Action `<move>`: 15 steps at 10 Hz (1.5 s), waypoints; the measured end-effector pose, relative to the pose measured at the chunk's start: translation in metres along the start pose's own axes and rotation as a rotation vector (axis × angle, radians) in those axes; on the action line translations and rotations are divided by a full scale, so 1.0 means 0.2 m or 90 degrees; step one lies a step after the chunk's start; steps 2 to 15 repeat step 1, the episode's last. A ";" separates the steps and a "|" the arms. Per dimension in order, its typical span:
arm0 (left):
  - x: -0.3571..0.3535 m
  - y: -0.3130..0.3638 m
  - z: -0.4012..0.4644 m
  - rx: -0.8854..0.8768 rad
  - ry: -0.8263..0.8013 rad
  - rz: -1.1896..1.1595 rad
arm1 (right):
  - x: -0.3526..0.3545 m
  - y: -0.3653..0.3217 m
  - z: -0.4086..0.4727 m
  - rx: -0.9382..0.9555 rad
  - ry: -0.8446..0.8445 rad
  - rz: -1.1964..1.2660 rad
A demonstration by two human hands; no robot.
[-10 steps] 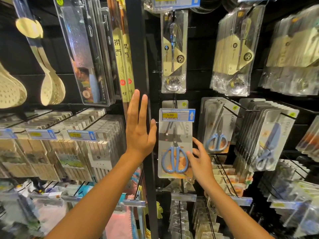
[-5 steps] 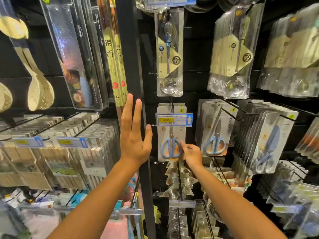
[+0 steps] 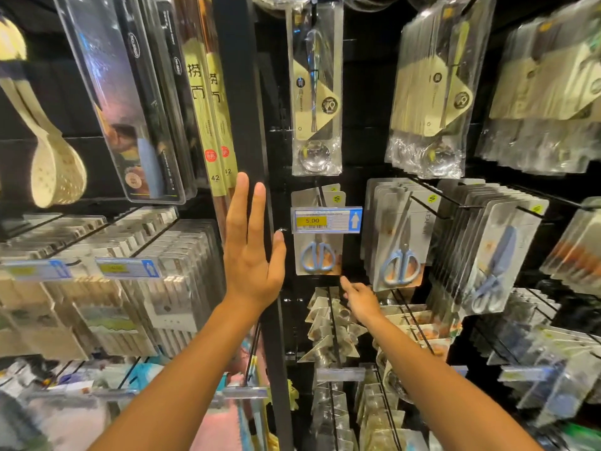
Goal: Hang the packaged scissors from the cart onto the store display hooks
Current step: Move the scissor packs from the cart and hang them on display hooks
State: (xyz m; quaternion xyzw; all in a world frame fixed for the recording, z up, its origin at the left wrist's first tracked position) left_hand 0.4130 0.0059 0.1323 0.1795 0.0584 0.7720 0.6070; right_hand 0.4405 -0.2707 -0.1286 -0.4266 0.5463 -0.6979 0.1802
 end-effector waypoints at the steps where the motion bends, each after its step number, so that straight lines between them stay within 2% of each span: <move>1: 0.01 -0.02 0.00 0.004 0.016 0.006 | 0.05 -0.03 -0.13 0.043 0.005 -0.050; 15: 0.01 -0.02 0.00 0.004 0.016 0.006 | 0.05 -0.03 -0.13 0.043 0.005 -0.050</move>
Point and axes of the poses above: each hand's wrist, its own z-axis towards the middle knuckle, its own x-axis out of the back of the hand, y = z × x, the point moved 10 cm from there along z, towards the middle knuckle, and after that the axes turned 11 degrees about x, right-handed, at the moved point
